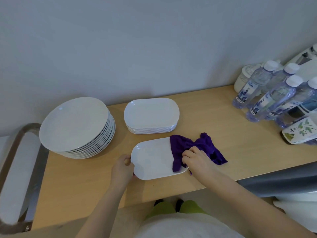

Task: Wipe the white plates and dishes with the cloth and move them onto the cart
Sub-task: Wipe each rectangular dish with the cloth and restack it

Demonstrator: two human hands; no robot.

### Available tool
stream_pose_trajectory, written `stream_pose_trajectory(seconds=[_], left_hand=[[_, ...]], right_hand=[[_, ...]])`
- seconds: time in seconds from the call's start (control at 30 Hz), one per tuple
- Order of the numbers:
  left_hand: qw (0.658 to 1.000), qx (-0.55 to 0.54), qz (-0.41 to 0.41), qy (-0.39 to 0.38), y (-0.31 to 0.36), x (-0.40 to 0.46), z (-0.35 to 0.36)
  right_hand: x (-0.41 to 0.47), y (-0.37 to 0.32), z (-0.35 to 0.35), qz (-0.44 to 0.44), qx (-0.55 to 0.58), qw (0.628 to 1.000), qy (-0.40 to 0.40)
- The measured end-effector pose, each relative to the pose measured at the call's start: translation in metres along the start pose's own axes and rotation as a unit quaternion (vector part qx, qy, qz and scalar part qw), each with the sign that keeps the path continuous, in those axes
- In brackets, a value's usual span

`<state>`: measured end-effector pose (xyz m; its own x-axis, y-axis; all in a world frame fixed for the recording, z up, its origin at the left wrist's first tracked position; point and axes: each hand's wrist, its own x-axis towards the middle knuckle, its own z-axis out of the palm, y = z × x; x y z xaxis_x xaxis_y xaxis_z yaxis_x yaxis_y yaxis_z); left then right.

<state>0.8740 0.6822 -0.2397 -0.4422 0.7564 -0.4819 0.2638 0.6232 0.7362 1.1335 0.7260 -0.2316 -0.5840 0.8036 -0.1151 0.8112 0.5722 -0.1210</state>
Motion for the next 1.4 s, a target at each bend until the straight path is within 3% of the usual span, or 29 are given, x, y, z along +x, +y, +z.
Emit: stream_pose_trajectory(seconds=[0.07,0.13,0.33,0.43,0.6,0.8,0.93,1.1,1.27,1.4], left_hand=[[1.000,0.004,-0.001,0.001,-0.002,0.000,0.000],[1.000,0.002,-0.005,-0.003,-0.005,0.000,-0.002],[0.997,0.072,0.017,-0.019,-0.001,0.005,-0.017],[0.992,0.111,0.053,0.015,0.009,0.009,-0.024],[0.978,0.086,0.177,0.070,0.039,0.002,-0.026],[0.934,0.160,0.306,0.089,0.084,0.010,-0.026],[0.925,0.239,0.279,0.100,0.111,0.036,-0.018],[0.898,0.382,0.185,0.114,0.126,0.072,-0.006],[0.877,0.438,0.174,0.095,0.112,0.095,-0.009],[0.885,0.412,0.181,0.123,0.110,0.104,-0.012]], right_hand=[[-0.005,0.005,-0.001,-0.006,0.008,1.000,0.002],[-0.008,0.011,-0.003,0.006,0.012,0.998,0.053],[0.004,0.026,-0.017,0.173,0.003,0.980,0.102],[0.013,0.036,-0.019,0.228,-0.054,0.970,0.060],[0.027,0.043,-0.019,0.219,-0.099,0.970,-0.034],[0.054,0.040,-0.055,0.233,0.035,0.965,0.119],[0.099,0.026,-0.082,0.244,0.123,0.950,0.150],[0.147,0.016,-0.075,0.270,0.107,0.955,0.059],[0.160,0.021,-0.058,0.299,0.091,0.950,0.017],[0.163,0.028,-0.050,0.312,0.145,0.938,0.030]])
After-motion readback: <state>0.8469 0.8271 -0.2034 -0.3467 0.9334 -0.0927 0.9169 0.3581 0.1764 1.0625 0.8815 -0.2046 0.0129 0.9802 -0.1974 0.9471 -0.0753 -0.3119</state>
